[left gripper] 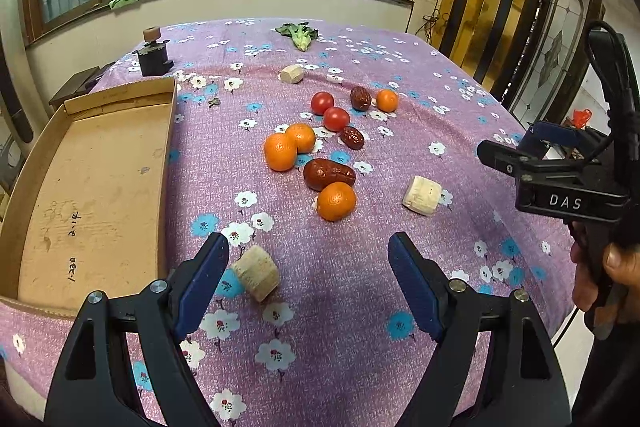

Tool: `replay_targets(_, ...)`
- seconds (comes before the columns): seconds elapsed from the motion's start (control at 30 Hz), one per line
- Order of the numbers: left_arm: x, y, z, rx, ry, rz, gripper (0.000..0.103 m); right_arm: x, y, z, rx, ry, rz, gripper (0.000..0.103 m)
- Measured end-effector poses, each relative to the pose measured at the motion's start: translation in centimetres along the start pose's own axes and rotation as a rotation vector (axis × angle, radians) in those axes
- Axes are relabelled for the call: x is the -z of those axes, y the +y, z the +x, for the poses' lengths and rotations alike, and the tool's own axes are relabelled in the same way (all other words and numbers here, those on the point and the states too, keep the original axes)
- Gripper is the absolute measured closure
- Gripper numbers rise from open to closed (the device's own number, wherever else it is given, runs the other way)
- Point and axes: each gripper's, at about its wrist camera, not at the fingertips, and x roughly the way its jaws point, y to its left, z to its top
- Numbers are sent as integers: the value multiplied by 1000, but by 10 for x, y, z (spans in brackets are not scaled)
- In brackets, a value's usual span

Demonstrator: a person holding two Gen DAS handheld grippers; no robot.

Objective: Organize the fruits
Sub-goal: 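Grasp a beige cube with the left gripper while the right gripper grasps another cube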

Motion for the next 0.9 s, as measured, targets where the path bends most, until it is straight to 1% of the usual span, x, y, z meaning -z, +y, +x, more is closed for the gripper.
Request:
replay_targets(0.07, 1, 1, 0, 4, 25, -8, 21, 0, 0, -1, 2, -2, 1, 0)
replay_targets(0.13, 2, 1, -3, -6, 15, 2, 21, 1, 1, -2, 8, -4, -1, 0)
replay_targets(0.2, 3, 2, -3, -4, 28, 0, 21, 1, 1, -2, 9, -2, -6, 0)
replay_targets(0.3, 5, 4, -2, 9, 47, -15, 21, 2, 3, 0, 13, 3, -13, 0)
replay_targets(0.47, 8, 9, -3, 31, 53, -29, 21, 4, 6, 3, 22, 16, -22, 0)
replay_targets(0.67, 11, 16, -2, 50, 59, -49, 21, 6, 9, 4, 7, 20, -25, 0)
replay_targets(0.9, 12, 18, 5, 49, 75, -60, 21, 9, 13, 9, -28, 38, -34, 0)
